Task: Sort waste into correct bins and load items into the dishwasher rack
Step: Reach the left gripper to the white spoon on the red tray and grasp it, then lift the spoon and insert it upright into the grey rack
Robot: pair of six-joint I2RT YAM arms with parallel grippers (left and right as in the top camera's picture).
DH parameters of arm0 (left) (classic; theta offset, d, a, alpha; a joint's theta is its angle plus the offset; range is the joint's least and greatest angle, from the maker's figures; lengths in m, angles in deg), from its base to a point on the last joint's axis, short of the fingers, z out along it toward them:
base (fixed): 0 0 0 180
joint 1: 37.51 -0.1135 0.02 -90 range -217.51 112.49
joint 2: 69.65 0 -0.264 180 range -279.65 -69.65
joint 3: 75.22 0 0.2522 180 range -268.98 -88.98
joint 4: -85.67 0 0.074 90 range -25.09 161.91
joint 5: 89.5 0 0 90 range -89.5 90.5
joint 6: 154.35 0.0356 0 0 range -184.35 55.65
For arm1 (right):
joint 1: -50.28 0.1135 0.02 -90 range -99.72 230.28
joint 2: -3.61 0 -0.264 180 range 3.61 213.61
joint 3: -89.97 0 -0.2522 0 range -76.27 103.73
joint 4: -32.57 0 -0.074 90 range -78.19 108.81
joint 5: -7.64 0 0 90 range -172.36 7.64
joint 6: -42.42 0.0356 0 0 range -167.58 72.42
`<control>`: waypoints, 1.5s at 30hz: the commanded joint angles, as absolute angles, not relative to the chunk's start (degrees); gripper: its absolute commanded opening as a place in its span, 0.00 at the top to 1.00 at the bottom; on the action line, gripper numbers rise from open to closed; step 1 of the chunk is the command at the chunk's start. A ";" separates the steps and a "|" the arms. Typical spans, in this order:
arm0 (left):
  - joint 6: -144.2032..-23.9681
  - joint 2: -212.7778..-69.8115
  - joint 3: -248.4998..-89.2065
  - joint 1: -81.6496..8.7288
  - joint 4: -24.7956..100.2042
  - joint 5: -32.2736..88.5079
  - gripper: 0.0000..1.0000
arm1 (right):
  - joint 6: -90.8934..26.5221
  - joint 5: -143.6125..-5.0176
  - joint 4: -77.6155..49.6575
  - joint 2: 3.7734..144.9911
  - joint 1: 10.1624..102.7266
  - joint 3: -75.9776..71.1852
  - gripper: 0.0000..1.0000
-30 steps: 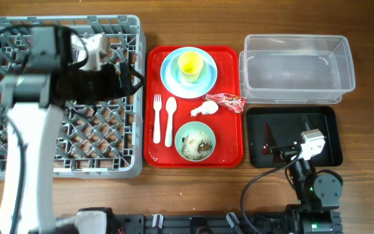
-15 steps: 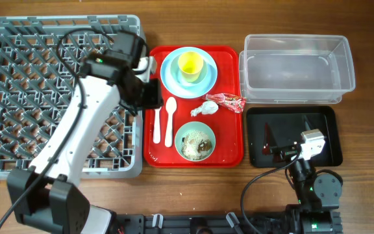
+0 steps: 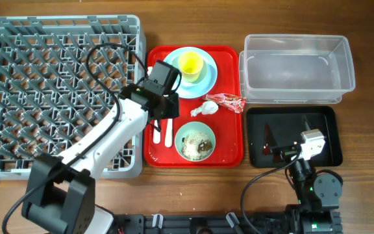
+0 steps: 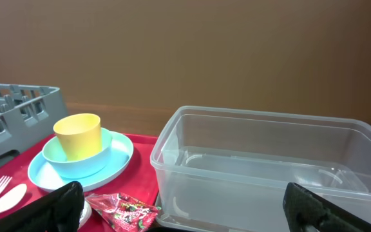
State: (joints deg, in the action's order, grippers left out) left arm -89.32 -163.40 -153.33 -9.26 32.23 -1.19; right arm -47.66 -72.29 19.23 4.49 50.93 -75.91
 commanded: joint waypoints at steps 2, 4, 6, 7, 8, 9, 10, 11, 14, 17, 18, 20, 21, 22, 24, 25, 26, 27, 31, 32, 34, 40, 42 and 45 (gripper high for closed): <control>-90.54 -163.21 -150.67 -8.73 34.11 -1.52 0.68 | -47.44 -72.62 19.54 4.04 50.75 -75.98 0.00; -90.54 -163.21 -149.64 -8.10 36.10 -1.52 0.66 | -47.44 -72.62 19.54 4.04 50.75 -75.98 0.00; -90.54 -164.28 -148.88 -6.83 38.13 -1.50 0.72 | -47.44 -72.62 19.52 4.04 50.75 -75.98 0.00; -90.57 -165.11 -148.88 -6.31 38.35 -1.52 0.75 | -47.46 -72.62 19.54 4.04 50.75 -75.98 0.00; -90.54 -166.53 -148.88 -5.65 38.55 -1.54 0.76 | -47.44 -72.62 19.54 4.04 50.75 -75.98 0.01; -90.54 -168.01 -148.88 -5.37 38.57 -1.59 0.75 | -47.44 -72.62 19.54 4.04 50.75 -75.98 0.00; -90.52 -169.28 -148.88 -5.37 38.83 -2.09 0.72 | -47.46 -72.62 19.54 4.04 50.75 -75.98 0.00; -90.52 -170.31 -148.88 -5.37 39.25 -2.85 0.71 | -47.44 -72.62 19.52 4.04 50.75 -75.98 0.00; -90.52 -172.52 -148.88 -5.41 39.81 -5.65 0.71 | -47.44 -72.62 19.54 4.04 50.75 -75.98 0.00; -90.54 -173.74 -148.88 -5.41 40.69 -5.63 0.72 | -47.44 -72.62 19.54 4.04 50.75 -75.98 0.00; -90.52 -174.13 -148.85 -5.43 40.93 -5.63 0.72 | -47.44 -72.62 19.52 4.04 50.75 -75.98 0.00; -90.52 -174.75 -148.88 -5.41 41.41 -5.63 0.73 | -47.44 -72.62 19.54 4.04 50.75 -75.98 0.00; -90.52 -175.07 -148.88 -5.43 41.54 -5.65 0.73 | -47.44 -72.62 19.54 4.04 50.75 -75.98 0.00; -90.52 -175.45 -148.88 -5.41 41.54 -5.65 0.76 | -47.44 -72.62 19.54 4.04 50.75 -75.98 0.00; -90.54 -175.99 -148.85 -5.41 41.54 -5.65 0.78 | -47.44 -72.62 19.52 4.04 50.75 -75.98 0.00; -90.52 -176.43 -148.85 -5.41 41.54 -5.78 0.78 | -47.44 -72.62 19.54 4.04 50.75 -75.98 0.00; -90.52 -176.71 -148.85 -5.41 41.50 -6.33 0.78 | -47.44 -72.62 19.52 4.04 50.75 -75.98 0.00; -90.52 -176.71 -148.88 -5.41 41.34 -7.79 0.82 | -47.44 -72.62 19.54 4.04 50.75 -75.98 0.00; -90.28 -174.27 -150.38 -5.41 39.81 -15.40 0.96 | -47.44 -72.62 19.54 4.04 50.75 -75.98 0.00; -90.26 -172.43 -151.46 -5.41 38.68 -16.86 0.96 | -47.44 -72.62 19.54 4.04 50.75 -75.98 0.00; -86.87 -167.42 -153.33 -5.41 37.39 -19.84 0.96 | -47.46 -72.62 19.54 4.04 50.75 -75.98 0.00; -76.49 -150.49 -154.95 -6.81 39.40 -27.99 0.96 | -47.44 -72.62 19.54 4.04 50.75 -75.98 0.00; -76.51 -149.72 -154.86 -10.75 39.35 -29.15 0.96 | -47.46 -72.62 19.54 4.04 50.75 -75.98 0.00; -76.53 -153.00 -154.76 -17.32 38.74 -28.43 0.96 | -47.44 -72.62 19.54 4.04 50.75 -75.98 0.00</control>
State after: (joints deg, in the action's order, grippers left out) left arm -77.63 -150.22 -154.62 -12.54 38.98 -26.83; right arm -47.66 -72.29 19.23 4.49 50.93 -75.91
